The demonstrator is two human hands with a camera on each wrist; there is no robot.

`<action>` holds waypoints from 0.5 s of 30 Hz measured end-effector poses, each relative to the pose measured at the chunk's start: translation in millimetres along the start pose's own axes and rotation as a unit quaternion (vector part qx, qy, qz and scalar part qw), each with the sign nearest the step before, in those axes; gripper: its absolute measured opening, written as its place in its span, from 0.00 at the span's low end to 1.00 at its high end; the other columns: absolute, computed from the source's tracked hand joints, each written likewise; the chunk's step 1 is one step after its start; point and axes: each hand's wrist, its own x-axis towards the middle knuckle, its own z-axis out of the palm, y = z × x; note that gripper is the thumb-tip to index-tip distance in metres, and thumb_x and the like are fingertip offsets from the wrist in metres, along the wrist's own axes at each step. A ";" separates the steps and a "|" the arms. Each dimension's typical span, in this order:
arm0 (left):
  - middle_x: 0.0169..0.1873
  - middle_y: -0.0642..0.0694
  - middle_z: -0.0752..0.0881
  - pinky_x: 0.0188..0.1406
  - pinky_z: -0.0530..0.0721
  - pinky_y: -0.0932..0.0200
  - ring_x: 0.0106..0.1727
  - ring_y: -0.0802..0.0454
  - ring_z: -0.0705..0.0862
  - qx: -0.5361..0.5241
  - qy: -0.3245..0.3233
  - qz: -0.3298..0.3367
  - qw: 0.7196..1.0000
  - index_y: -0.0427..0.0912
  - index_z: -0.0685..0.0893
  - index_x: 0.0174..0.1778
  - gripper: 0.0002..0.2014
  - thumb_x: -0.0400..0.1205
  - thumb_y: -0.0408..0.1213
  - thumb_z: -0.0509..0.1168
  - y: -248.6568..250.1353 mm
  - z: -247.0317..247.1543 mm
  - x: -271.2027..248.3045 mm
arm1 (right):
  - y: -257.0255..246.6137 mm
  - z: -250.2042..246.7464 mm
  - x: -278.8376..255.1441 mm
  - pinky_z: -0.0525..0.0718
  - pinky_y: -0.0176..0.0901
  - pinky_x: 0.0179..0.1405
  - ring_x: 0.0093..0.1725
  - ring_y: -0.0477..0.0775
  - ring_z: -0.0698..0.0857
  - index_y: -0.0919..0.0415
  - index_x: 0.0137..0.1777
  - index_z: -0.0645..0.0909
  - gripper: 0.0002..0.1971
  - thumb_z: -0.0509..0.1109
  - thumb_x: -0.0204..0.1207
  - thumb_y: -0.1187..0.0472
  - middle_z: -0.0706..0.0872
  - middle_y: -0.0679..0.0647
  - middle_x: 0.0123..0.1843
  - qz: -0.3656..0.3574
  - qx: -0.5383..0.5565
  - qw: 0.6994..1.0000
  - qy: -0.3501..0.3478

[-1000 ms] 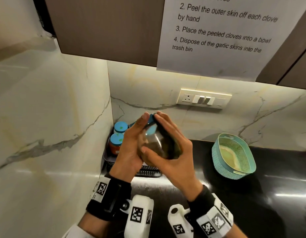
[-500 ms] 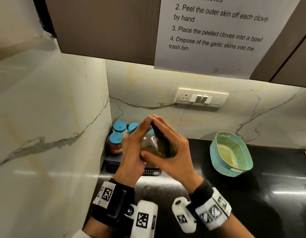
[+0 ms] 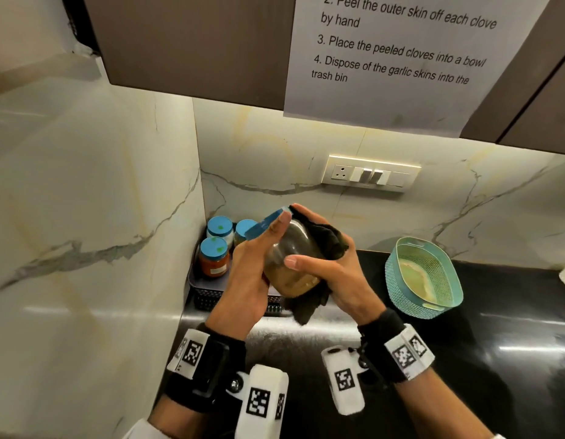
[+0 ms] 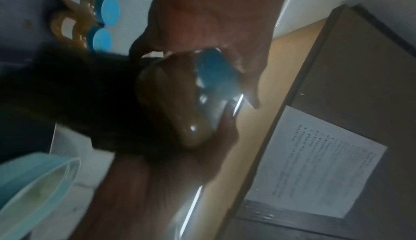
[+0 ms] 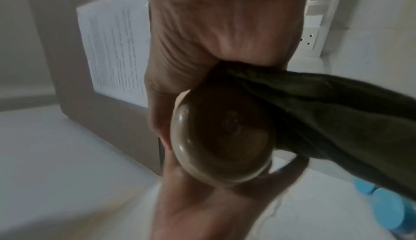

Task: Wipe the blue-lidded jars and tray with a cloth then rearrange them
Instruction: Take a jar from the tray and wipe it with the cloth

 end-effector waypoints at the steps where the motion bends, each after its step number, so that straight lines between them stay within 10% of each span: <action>1: 0.58 0.35 0.93 0.67 0.88 0.36 0.61 0.34 0.92 0.002 -0.007 -0.002 1.000 0.38 0.89 0.65 0.62 0.37 0.71 0.88 2.0 0.4 1.4 | -1.6 -0.7 1.8 0.80 0.71 0.78 0.77 0.63 0.84 0.59 0.82 0.77 0.39 0.82 0.70 0.73 0.86 0.59 0.76 0.017 0.018 1.000 -0.004; 6: 0.53 0.38 0.93 0.66 0.89 0.35 0.58 0.37 0.92 -0.079 -0.023 -0.003 0.997 0.42 0.93 0.56 0.33 0.58 0.54 0.88 -3.5 -5.7 7.0 | 2.1 27.2 -15.3 0.78 0.66 0.82 0.82 0.58 0.80 0.61 0.81 0.78 0.40 0.86 0.69 0.72 0.84 0.54 0.79 -0.102 -0.095 0.989 0.043; 10: 0.52 0.41 0.93 0.57 0.91 0.42 0.58 0.41 0.93 -0.109 -0.023 0.005 0.994 0.42 0.91 0.58 0.43 0.50 0.59 0.92 -8.4 -9.7 8.5 | 14.8 32.8 -17.7 0.75 0.59 0.84 0.85 0.60 0.75 0.64 0.79 0.79 0.35 0.86 0.73 0.65 0.81 0.57 0.82 -0.256 -0.270 0.926 0.058; 15: 0.60 0.36 0.93 0.69 0.87 0.30 0.66 0.31 0.90 -0.039 0.059 0.048 0.996 0.39 0.90 0.65 0.55 0.43 0.63 0.91 -13.6 -1.8 12.3 | -2.3 20.8 3.7 0.89 0.55 0.71 0.73 0.59 0.88 0.51 0.75 0.85 0.22 0.75 0.83 0.48 0.90 0.57 0.71 0.062 0.049 0.994 0.077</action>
